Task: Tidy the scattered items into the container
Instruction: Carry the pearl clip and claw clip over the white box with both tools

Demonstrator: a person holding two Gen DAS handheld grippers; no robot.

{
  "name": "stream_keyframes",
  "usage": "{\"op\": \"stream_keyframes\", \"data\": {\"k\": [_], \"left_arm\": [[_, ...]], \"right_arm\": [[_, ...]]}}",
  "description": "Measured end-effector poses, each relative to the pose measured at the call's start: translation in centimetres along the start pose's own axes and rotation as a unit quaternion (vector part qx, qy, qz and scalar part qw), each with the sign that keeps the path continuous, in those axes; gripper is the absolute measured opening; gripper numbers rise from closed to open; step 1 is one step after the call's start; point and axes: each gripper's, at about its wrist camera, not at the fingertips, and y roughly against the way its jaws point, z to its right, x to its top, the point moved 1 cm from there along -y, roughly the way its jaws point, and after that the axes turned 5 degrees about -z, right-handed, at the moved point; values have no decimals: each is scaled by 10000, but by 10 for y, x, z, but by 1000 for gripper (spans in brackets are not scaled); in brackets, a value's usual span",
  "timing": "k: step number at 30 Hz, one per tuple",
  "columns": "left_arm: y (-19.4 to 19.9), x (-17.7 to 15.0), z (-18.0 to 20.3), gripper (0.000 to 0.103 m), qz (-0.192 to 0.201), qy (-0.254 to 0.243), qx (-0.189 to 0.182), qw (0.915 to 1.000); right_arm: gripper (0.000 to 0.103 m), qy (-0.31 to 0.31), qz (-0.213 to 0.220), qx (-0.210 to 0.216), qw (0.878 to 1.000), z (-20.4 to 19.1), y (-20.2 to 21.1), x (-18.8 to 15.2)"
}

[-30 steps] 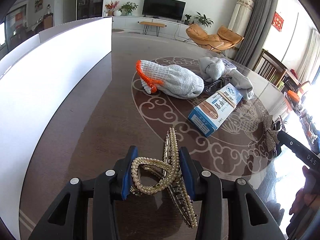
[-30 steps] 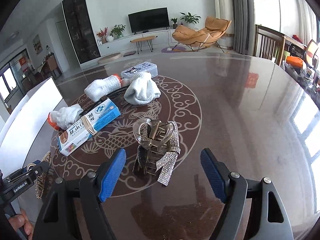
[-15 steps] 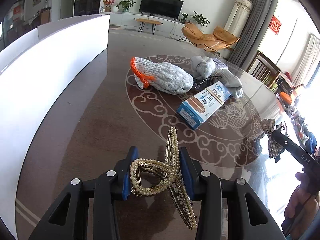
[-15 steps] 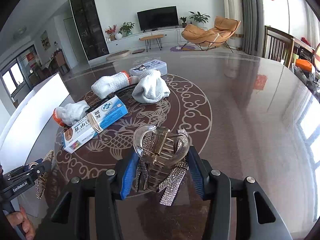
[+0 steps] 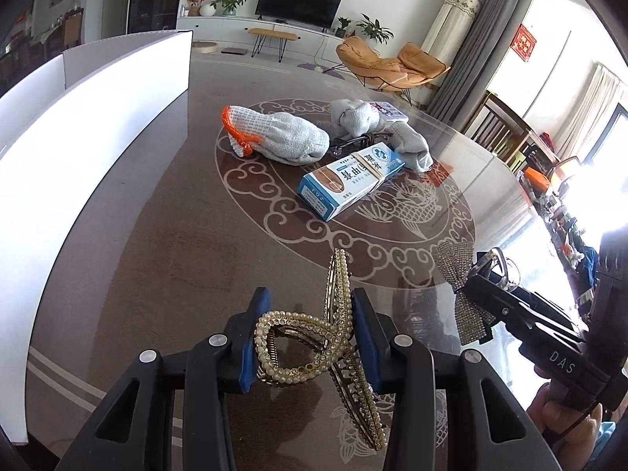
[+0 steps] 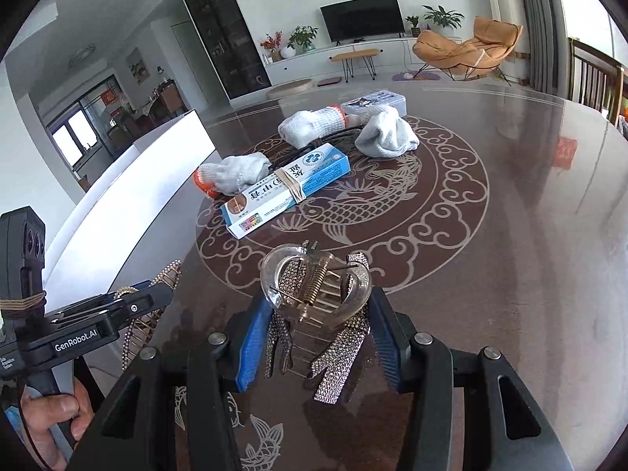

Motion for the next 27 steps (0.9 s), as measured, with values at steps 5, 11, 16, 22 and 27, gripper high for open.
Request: {"op": "stream_keyframes", "data": {"k": [5,11,16,22,27], "left_arm": [[50,21,-19,42,382,228,-142,9989],[131,43,-93,42,995,685,240,9924],[178,47,-191,42,1168,1229,1026,9802],[188,44,-292,42,768,1732,1640,9681],[166,41,-342,42,267,2005,1814,9624]], "right_arm": [[50,269,-61,250,9993,-29,2,13],[50,1057,141,707,9918,-108,11,54],[50,1784,325,1462,9725,-210,14,91],[50,2506,71,2439,9368,-338,-12,93],[50,2743,-767,2656,9211,-408,-80,72]]}}
